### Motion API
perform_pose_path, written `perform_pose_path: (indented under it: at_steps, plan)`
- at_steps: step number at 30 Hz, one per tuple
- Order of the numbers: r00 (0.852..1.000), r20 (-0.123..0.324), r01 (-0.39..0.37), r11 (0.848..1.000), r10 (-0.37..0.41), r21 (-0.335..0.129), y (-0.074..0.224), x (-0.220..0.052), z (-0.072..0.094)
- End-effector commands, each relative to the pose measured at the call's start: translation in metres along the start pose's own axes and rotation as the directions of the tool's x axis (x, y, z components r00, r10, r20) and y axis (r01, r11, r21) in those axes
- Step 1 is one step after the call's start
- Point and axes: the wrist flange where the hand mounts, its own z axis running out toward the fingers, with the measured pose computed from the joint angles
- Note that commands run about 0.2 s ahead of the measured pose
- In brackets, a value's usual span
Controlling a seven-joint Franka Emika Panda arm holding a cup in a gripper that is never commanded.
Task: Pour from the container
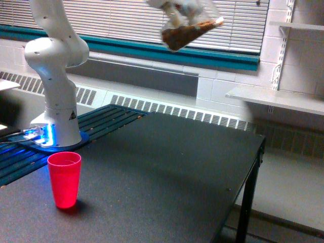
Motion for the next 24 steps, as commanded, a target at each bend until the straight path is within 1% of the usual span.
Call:
perform_pose_path:
  at_steps: [1, 6, 8, 12, 16, 19, 20, 21, 24]
  plan:
    - [0.999, -0.045, 0.003, 0.999, -0.004, -0.032, 0.048, 0.013, -0.011]
    - [0.998, -0.053, -0.023, 0.998, 0.020, -0.059, 0.083, 0.010, -0.013]
    - [0.998, -0.064, -0.034, 0.997, 0.029, -0.071, 0.098, 0.008, -0.015]
    - [0.997, -0.066, -0.051, 0.994, 0.045, -0.091, 0.125, 0.002, -0.019]
    - [0.996, -0.083, -0.054, 0.992, 0.045, -0.114, 0.150, -0.002, -0.024]
    - [0.995, -0.085, -0.059, 0.990, 0.048, -0.128, 0.167, -0.008, -0.027]
    - [0.996, -0.087, -0.047, 0.988, 0.035, -0.148, 0.181, -0.015, -0.031]
    - [0.995, -0.090, -0.056, 0.986, 0.042, -0.156, 0.188, -0.015, -0.032]
    - [0.995, -0.087, -0.057, 0.985, 0.043, -0.162, 0.195, -0.018, -0.033]
